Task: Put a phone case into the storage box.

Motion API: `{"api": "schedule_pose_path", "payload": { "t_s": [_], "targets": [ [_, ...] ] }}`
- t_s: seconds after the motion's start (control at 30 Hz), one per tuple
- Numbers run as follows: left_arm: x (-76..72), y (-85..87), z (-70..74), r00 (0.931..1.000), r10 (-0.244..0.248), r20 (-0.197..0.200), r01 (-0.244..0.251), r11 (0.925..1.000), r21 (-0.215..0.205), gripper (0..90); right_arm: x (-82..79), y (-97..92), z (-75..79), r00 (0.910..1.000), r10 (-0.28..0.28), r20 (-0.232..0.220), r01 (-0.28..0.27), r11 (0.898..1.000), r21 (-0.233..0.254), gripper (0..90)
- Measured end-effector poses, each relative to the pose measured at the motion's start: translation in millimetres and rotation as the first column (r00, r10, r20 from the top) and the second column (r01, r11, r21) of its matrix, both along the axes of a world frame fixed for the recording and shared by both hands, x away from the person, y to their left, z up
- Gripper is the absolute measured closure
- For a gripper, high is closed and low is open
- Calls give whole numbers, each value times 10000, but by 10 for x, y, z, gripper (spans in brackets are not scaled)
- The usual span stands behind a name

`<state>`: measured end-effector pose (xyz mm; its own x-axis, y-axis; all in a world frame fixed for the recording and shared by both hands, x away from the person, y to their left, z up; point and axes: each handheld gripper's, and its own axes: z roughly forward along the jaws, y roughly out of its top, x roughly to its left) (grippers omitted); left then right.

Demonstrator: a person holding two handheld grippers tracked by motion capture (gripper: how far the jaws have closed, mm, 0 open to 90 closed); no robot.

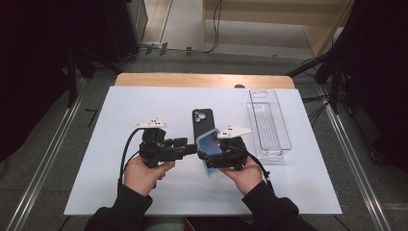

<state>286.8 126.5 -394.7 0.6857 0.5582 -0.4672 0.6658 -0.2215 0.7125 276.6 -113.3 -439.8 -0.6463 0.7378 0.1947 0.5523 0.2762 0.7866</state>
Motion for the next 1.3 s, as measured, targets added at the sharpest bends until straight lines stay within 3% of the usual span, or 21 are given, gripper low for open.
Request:
{"api": "schedule_pose_path", "payload": {
  "t_s": [0.17,0.3,0.57,0.7,0.8,0.97,1.3],
  "targets": [
    [20,4,-60,9957,-919,-69,921,9946,474,338,50,-130,55,9990,452,40,-453,9986,282,161],
    [3,-7,-119,9864,-1596,399,1545,9820,1084,332,67,-199,80,9968,801,83,-804,9960,389,161],
    [-24,11,-226,9668,-2393,896,2225,9608,1655,323,89,-294,117,9934,1147,75,-1149,9913,638,161],
    [-25,53,-293,9608,-2571,1043,2337,9526,1947,290,101,-343,134,9926,1211,82,-1213,9899,727,161],
    [-28,105,-344,9615,-2558,1002,2310,9502,2092,290,100,-359,146,9922,1240,146,-1247,9897,704,161],
    [-25,220,-400,9653,-2449,912,2237,9548,1960,290,102,-396,170,9918,1261,198,-1272,9889,762,161],
    [-74,399,-522,9665,-2460,737,2242,9482,2251,290,127,-499,227,9929,1178,147,-1187,9886,931,161]
  ]
}}
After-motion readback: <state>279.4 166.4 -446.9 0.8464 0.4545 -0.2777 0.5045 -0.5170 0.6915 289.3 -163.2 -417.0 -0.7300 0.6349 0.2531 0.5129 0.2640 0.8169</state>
